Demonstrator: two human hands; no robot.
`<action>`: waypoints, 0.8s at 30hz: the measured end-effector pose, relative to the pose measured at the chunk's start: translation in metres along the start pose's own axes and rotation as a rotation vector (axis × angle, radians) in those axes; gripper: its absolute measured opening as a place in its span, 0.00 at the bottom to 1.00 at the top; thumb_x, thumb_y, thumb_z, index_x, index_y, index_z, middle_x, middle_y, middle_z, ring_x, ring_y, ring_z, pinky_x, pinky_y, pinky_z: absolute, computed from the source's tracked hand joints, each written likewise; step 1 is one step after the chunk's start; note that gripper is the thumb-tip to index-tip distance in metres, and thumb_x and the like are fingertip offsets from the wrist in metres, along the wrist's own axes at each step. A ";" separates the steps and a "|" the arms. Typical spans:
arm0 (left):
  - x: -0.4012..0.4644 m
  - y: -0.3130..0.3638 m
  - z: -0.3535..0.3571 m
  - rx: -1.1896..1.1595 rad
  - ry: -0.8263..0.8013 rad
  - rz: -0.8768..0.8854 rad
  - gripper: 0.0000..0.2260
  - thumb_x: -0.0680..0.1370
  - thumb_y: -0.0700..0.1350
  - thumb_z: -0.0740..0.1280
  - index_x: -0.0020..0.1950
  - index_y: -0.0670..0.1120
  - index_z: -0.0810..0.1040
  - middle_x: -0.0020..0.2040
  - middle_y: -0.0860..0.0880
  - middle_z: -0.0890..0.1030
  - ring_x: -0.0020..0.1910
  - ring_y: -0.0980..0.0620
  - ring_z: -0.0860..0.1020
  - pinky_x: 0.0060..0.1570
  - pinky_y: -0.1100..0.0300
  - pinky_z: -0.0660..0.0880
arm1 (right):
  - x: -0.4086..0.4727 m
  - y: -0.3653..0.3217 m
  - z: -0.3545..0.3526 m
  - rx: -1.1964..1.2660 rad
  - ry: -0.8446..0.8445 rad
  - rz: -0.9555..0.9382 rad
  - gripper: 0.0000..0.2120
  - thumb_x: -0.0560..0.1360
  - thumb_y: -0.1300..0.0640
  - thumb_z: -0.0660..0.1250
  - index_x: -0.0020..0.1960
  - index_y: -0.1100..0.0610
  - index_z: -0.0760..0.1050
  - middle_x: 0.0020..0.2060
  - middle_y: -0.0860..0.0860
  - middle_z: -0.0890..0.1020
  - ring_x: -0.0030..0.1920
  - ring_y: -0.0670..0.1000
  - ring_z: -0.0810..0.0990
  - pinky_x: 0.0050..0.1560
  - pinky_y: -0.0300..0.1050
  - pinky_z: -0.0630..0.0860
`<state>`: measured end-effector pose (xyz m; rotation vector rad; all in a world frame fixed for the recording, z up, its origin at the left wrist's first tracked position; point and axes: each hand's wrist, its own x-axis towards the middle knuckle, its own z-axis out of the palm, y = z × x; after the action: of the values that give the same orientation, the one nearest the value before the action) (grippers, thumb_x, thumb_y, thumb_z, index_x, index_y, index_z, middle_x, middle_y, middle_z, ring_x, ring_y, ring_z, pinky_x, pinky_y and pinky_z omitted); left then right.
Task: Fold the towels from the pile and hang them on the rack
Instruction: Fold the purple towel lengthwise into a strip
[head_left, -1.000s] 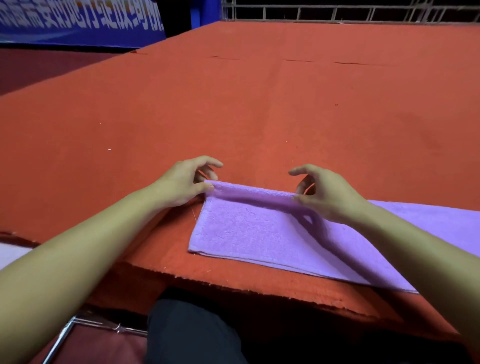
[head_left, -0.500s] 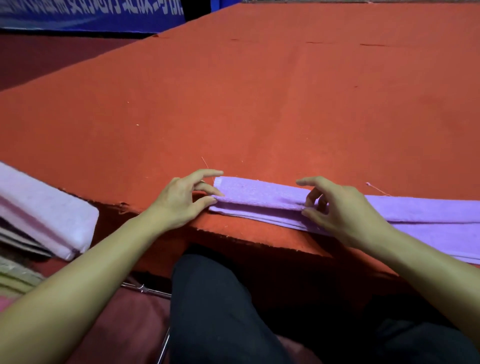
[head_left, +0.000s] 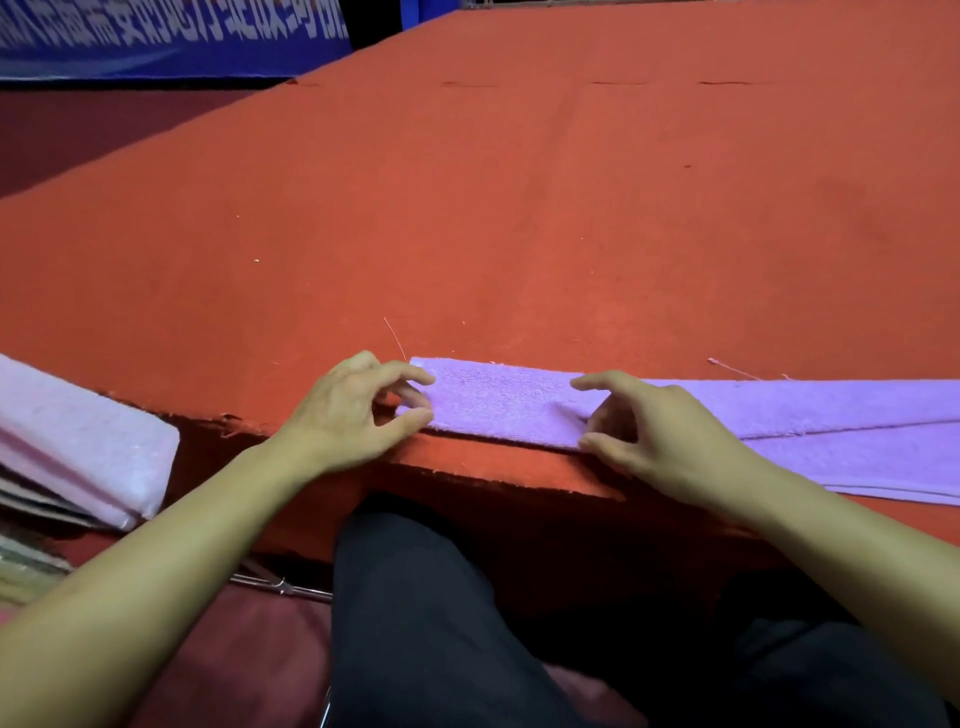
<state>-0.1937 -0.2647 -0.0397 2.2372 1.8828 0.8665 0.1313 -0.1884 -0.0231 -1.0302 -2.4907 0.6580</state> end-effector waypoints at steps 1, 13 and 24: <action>0.004 0.006 0.000 0.001 0.025 0.007 0.15 0.72 0.60 0.64 0.57 0.58 0.78 0.44 0.68 0.82 0.44 0.56 0.72 0.47 0.60 0.72 | 0.001 0.001 -0.003 0.024 0.026 0.002 0.23 0.74 0.54 0.72 0.66 0.44 0.71 0.40 0.36 0.82 0.41 0.40 0.79 0.41 0.31 0.71; 0.136 0.179 0.116 -0.243 -0.235 0.164 0.12 0.74 0.43 0.71 0.53 0.58 0.76 0.44 0.64 0.81 0.38 0.59 0.77 0.41 0.70 0.69 | -0.061 0.099 -0.097 0.024 0.333 0.207 0.22 0.73 0.63 0.70 0.65 0.50 0.73 0.37 0.40 0.82 0.35 0.44 0.80 0.41 0.36 0.74; 0.220 0.332 0.233 -0.182 -0.436 0.228 0.13 0.73 0.56 0.70 0.56 0.61 0.73 0.47 0.66 0.80 0.40 0.61 0.76 0.49 0.58 0.74 | -0.172 0.271 -0.221 -0.251 0.476 0.530 0.25 0.75 0.65 0.65 0.69 0.49 0.71 0.53 0.44 0.81 0.52 0.51 0.74 0.52 0.42 0.69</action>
<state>0.2245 -0.0726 -0.0165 2.3186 1.3272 0.4916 0.5059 -0.0829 -0.0146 -1.7359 -1.9195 0.1913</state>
